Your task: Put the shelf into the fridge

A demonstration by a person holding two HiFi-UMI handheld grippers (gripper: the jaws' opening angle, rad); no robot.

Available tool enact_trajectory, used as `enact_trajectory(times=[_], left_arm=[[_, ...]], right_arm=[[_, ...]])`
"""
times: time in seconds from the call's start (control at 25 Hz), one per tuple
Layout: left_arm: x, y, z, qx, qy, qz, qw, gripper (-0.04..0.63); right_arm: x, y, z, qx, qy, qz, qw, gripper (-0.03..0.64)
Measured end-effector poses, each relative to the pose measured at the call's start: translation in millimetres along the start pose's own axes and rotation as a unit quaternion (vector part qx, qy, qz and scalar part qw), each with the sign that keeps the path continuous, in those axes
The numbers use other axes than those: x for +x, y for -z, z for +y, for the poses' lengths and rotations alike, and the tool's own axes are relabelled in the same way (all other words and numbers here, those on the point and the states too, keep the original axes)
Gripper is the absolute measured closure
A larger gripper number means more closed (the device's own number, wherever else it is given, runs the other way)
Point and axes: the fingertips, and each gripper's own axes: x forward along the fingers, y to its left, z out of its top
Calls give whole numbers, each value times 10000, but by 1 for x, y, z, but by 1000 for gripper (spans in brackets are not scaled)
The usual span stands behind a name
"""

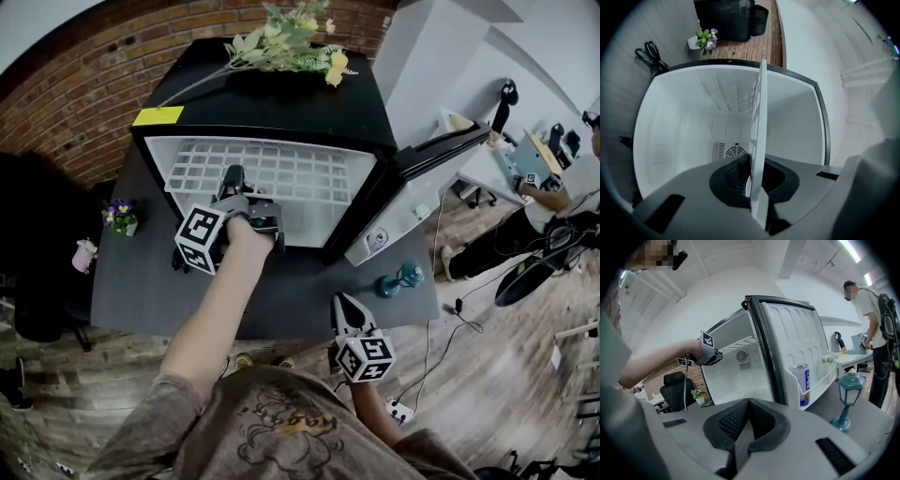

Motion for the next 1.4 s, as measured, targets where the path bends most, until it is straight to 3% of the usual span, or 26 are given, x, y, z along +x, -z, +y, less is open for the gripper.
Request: enact_trajectory(times=[0.76,1.4], left_arm=[[11,0,1,-38,76,154,9998,546],[-16,23,-4,-99,88,771,9969,520]], right_arm=[[-4,4,5,39,48,-26,10000,620],[-14,6,18,15,-102,-38,9999,620]])
